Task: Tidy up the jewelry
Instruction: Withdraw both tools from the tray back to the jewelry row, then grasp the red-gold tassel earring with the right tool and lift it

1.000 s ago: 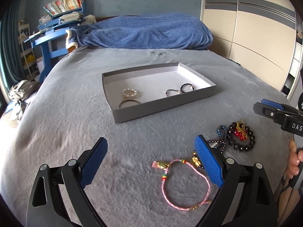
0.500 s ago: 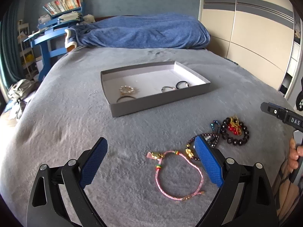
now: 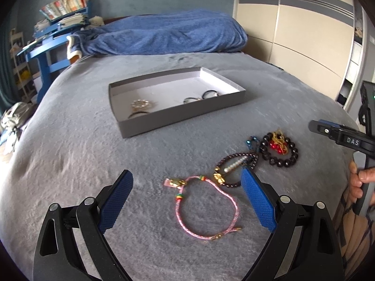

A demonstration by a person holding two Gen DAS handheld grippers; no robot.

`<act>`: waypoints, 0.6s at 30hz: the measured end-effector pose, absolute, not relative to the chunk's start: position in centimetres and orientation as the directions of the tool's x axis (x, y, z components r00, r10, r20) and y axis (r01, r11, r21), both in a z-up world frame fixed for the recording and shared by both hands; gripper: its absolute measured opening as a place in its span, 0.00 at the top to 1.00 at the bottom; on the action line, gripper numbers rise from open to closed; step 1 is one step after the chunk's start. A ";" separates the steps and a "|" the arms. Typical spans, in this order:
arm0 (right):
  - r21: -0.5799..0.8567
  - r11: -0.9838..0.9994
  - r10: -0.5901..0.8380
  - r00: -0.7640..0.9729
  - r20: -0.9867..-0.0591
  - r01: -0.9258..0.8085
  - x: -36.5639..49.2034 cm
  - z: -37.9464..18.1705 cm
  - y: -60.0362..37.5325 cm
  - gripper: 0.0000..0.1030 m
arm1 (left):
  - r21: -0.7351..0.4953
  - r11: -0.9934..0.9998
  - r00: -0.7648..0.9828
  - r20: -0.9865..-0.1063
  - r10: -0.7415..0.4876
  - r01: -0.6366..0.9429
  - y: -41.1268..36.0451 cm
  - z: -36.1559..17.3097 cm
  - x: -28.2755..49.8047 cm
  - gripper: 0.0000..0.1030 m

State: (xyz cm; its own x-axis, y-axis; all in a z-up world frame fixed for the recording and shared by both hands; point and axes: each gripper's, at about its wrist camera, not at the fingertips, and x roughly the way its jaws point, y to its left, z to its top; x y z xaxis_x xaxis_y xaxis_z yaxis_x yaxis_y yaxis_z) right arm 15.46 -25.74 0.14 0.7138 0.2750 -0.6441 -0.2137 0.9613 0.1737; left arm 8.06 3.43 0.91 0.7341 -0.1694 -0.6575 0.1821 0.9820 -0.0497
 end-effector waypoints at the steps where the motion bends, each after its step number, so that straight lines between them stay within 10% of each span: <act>1: 0.170 0.961 0.276 0.709 -0.648 -0.219 15.6 0.0 -25.5 0.29 | -0.047 0.981 0.732 -0.659 -0.171 0.187 3.3 0.8 8.1 0.10; 18: 0.112 0.940 0.298 0.621 -0.725 -0.321 19.1 -2.5 -21.0 0.43 | -0.041 0.980 0.714 -0.679 -0.172 0.197 2.8 0.2 8.5 0.10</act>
